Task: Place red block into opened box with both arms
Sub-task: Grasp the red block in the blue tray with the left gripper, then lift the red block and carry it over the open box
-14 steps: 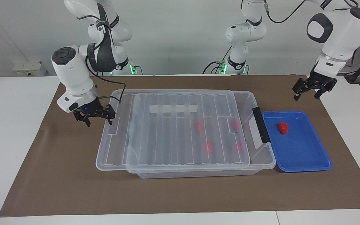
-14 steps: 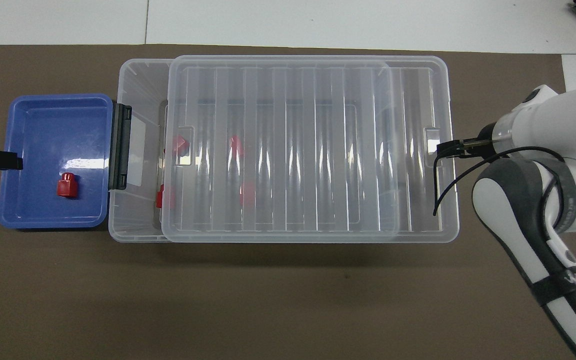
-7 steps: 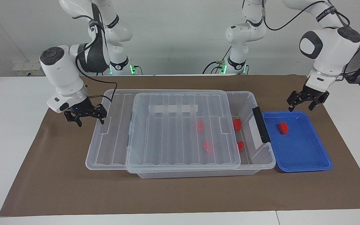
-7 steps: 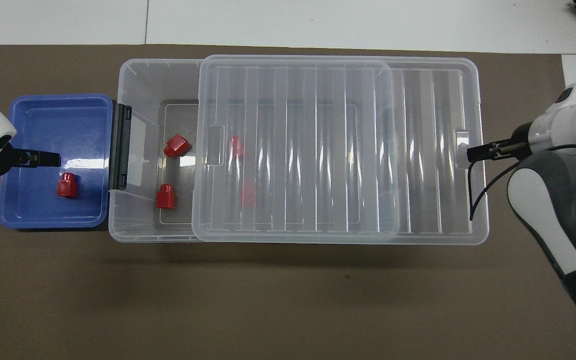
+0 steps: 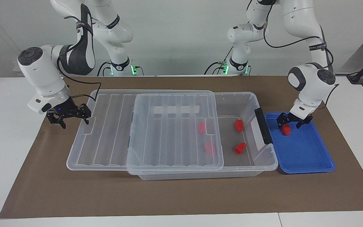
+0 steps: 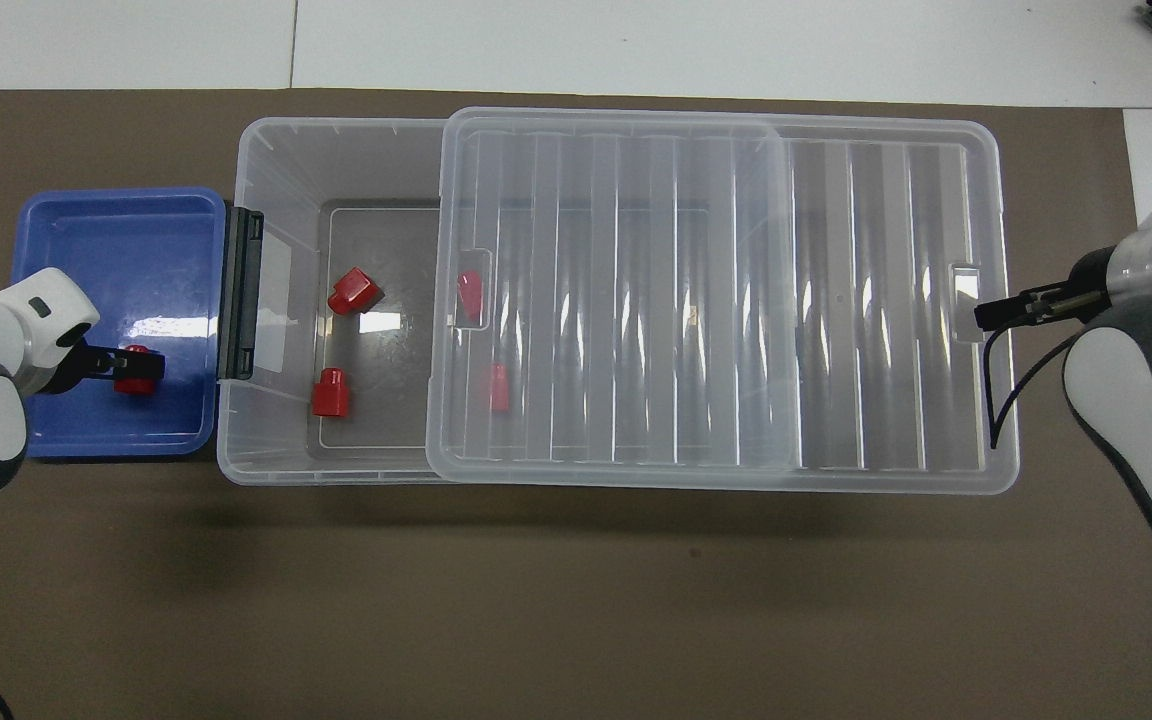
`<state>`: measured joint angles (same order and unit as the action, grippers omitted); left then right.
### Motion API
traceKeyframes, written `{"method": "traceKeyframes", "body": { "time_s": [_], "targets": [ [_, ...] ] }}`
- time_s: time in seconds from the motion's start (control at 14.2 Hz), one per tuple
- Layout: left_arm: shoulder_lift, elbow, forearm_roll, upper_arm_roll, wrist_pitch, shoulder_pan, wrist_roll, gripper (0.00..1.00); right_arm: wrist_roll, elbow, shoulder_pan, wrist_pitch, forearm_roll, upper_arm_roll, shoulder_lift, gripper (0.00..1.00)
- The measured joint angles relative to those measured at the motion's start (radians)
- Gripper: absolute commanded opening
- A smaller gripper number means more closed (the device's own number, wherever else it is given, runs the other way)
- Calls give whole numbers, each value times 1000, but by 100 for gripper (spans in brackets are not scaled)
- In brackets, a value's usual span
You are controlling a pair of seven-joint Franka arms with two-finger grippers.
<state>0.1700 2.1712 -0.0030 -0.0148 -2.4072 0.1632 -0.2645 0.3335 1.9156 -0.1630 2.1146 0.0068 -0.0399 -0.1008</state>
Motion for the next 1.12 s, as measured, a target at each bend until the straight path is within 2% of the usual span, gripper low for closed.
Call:
{"method": "traceKeyframes", "body": {
  "time_s": [0.28,0.35,0.42,0.49,0.98,1.12],
  "targets": [
    [0,38,1,0,-33,1,-1,98,12,1,-18,0,-7,1,-1,100],
    [0,40,1,0,-33,1,-1,64,12,2,-19,0,-7,1,-1,100],
    [1,42,1,0,-33,1,-1,12,12,2,-19,0,-8,1,-1,100],
    [1,44,1,0,-33,1,-1,0,12,2,-19,0,-8,1,-1,100],
    [2,32,2,1,-9,3,50,0,-30,-47,1,-40,-8,-3,3,100],
    [-2,-74,2,-5,170,1,132,0,-138,-71,24,-74,-8,-3,7,100]
  ]
}}
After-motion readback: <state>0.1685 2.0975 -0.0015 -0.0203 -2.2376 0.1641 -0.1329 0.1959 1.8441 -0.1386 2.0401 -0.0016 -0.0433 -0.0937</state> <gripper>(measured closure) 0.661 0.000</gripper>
